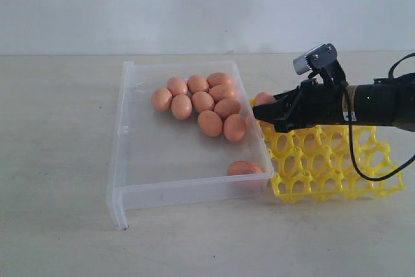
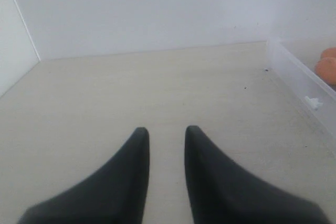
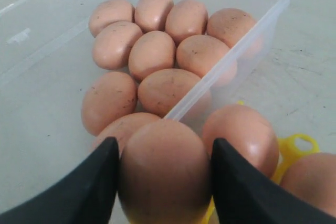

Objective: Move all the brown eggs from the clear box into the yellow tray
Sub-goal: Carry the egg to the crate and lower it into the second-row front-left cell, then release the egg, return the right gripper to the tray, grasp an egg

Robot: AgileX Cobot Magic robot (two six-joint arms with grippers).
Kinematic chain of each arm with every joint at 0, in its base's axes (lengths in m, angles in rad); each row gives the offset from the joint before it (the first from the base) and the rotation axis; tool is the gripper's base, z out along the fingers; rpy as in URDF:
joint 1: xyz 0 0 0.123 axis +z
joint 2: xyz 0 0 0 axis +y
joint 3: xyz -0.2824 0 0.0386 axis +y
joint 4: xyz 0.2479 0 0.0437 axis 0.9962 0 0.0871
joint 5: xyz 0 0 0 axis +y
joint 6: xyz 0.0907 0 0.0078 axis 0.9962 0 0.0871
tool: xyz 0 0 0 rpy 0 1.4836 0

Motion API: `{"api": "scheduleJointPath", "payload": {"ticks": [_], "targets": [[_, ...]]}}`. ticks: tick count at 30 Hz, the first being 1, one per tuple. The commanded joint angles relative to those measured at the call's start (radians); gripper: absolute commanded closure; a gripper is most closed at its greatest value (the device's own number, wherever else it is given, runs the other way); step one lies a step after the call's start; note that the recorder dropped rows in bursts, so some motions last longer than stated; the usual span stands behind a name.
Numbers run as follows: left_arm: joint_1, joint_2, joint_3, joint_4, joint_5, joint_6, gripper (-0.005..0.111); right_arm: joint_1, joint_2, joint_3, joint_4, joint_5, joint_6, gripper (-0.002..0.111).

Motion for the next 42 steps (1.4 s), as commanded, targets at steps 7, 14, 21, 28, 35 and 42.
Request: {"api": "scheduleJointPath", "payload": {"ticks": [7,14,21,28,35,42], "targets": [[-0.004,0.003,0.000,0.025,0.002,-0.004,0.079,0.001,0.001,-0.005,0.019,0.055,-0.041,0.093],[-0.004,0.003,0.000,0.025,0.002,-0.004,0.081,0.001,0.001,-0.005,0.065,0.051,-0.011,0.050],[-0.004,0.003,0.000,0.025,0.002,-0.004,0.102,0.001,0.001,-0.005,0.059,0.049,0.015,0.050],[-0.004,0.003,0.000,0.025,0.002,-0.004,0.111,-0.001,-0.060,-0.005,0.057,0.049,0.103,0.050],[-0.004,0.003,0.000,0.025,0.002,-0.004,0.111,-0.001,-0.275,-0.005,0.058,0.030,0.244,0.057],[-0.004,0.003,0.000,0.025,0.002,-0.004,0.111,0.084,-0.405,-0.005,0.027,0.060,0.310,0.108]]}}
